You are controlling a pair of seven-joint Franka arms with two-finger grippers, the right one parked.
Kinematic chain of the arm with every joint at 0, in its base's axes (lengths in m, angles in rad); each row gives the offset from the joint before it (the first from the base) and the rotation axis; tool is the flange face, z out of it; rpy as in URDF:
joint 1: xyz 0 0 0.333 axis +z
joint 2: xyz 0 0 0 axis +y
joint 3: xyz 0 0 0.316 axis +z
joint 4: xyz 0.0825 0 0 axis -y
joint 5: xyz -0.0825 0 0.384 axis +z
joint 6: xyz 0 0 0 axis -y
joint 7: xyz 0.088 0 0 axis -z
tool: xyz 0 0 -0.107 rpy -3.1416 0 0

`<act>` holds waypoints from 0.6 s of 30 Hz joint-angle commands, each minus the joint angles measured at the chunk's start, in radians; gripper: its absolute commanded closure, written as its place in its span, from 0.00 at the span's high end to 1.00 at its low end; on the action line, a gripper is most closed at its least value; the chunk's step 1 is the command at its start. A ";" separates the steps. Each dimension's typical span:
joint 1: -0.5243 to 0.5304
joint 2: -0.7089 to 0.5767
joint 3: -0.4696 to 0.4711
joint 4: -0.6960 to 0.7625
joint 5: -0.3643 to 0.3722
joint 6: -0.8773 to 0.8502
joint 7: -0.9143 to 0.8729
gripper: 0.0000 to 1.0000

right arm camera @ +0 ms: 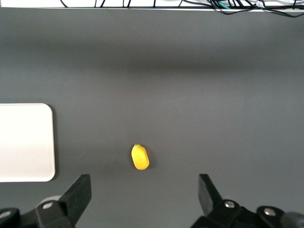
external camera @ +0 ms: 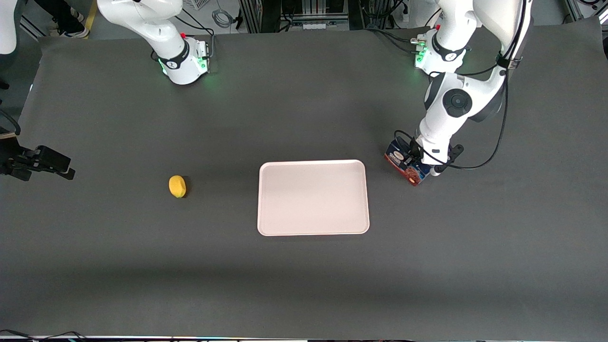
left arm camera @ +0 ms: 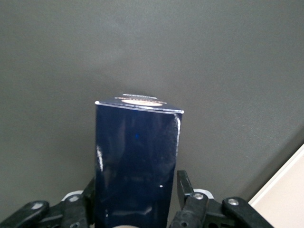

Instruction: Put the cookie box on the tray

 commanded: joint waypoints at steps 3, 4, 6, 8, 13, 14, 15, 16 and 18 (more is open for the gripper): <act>-0.011 -0.004 0.004 -0.002 0.006 0.001 -0.029 0.34; -0.011 -0.004 0.004 0.000 0.006 0.000 -0.029 0.33; -0.011 -0.004 0.004 0.003 0.004 -0.007 -0.029 0.31; -0.011 -0.004 0.004 0.009 0.006 -0.011 -0.027 0.30; -0.009 -0.007 0.004 0.047 0.004 -0.068 -0.026 0.30; -0.009 -0.009 0.004 0.061 0.006 -0.092 -0.026 0.30; -0.007 -0.011 0.004 0.080 0.006 -0.120 -0.023 0.30; -0.007 -0.012 0.004 0.098 0.006 -0.150 -0.021 0.30; -0.009 -0.015 0.004 0.136 0.006 -0.210 -0.018 0.30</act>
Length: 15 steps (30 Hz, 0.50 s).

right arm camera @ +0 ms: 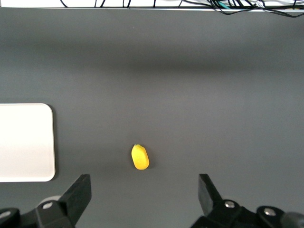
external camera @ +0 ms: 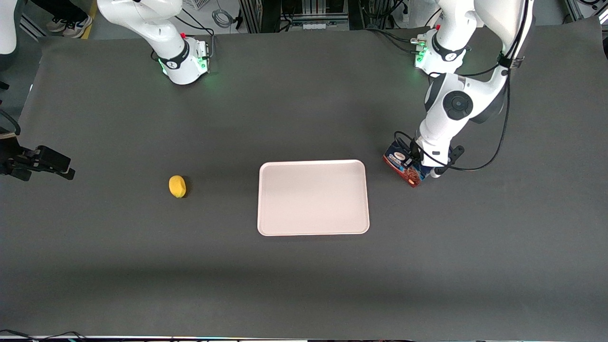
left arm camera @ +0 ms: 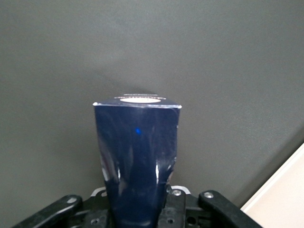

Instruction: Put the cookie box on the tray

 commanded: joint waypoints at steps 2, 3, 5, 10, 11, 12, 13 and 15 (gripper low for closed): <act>-0.012 -0.014 0.003 0.136 0.007 -0.193 -0.013 0.30; -0.014 -0.015 0.003 0.156 0.007 -0.215 -0.013 0.30; -0.021 -0.015 0.003 0.196 0.012 -0.259 -0.008 0.30; -0.030 -0.020 0.003 0.310 0.068 -0.374 0.018 0.30; -0.032 -0.020 0.003 0.336 0.077 -0.394 0.030 0.30; -0.033 -0.020 0.003 0.362 0.079 -0.414 0.048 0.30; -0.034 -0.020 0.003 0.388 0.081 -0.434 0.071 0.30; -0.040 -0.020 0.003 0.443 0.079 -0.474 0.114 0.29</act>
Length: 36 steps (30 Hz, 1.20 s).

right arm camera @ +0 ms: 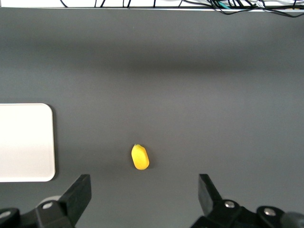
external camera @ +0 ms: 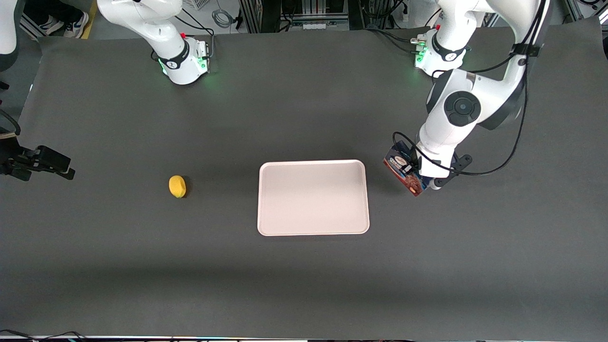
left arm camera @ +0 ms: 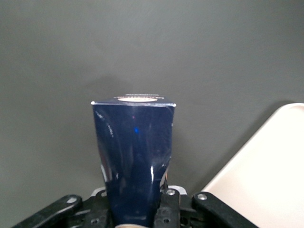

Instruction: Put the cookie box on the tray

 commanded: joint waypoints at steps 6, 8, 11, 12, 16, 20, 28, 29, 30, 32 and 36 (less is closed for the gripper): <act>-0.028 0.000 0.008 0.283 0.019 -0.208 0.179 0.30; -0.035 0.004 0.008 0.320 0.019 -0.226 0.238 0.30; -0.058 0.015 0.008 0.368 0.018 -0.232 0.269 0.31; -0.069 0.020 0.008 0.378 0.018 -0.232 0.269 0.31; -0.107 0.059 0.008 0.427 0.026 -0.229 0.278 0.30; -0.155 0.130 0.006 0.495 0.068 -0.226 0.279 0.30; -0.239 0.265 0.005 0.560 0.180 -0.205 0.289 0.31; -0.246 0.280 0.005 0.561 0.191 -0.200 0.287 0.31; -0.253 0.296 0.005 0.561 0.206 -0.198 0.287 0.31; -0.267 0.325 0.003 0.560 0.231 -0.165 0.267 0.33; -0.269 0.379 0.003 0.549 0.227 -0.100 0.241 0.34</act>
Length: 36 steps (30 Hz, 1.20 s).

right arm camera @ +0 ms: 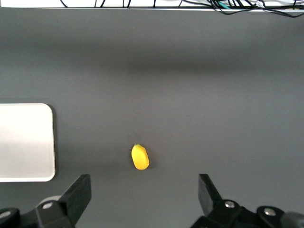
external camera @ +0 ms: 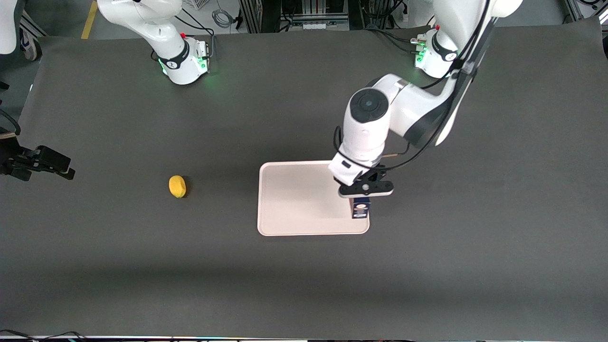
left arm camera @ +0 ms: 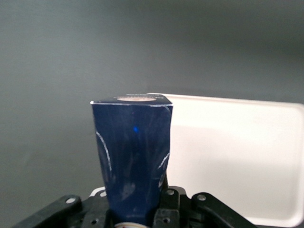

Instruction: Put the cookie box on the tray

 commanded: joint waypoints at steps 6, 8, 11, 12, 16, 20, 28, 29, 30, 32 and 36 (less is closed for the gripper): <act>-0.018 0.144 0.012 0.029 0.038 0.094 -0.011 0.33; -0.018 0.154 0.012 0.024 0.036 0.103 -0.014 0.33; -0.018 0.171 0.010 0.022 0.036 0.108 -0.022 0.33; -0.018 0.174 0.010 0.022 0.033 0.108 -0.024 0.33; -0.018 0.185 0.010 0.021 0.023 0.128 -0.025 0.32; -0.017 0.199 0.010 0.021 0.021 0.129 -0.027 0.33; -0.017 0.211 0.010 0.021 0.004 0.129 -0.027 0.34; -0.017 0.213 0.010 0.021 -0.007 0.131 -0.027 0.34; -0.017 0.214 0.010 0.019 -0.014 0.140 -0.027 0.34; -0.015 0.214 0.010 0.012 -0.022 0.155 -0.027 0.36; -0.015 0.216 0.010 0.001 -0.024 0.181 -0.027 0.48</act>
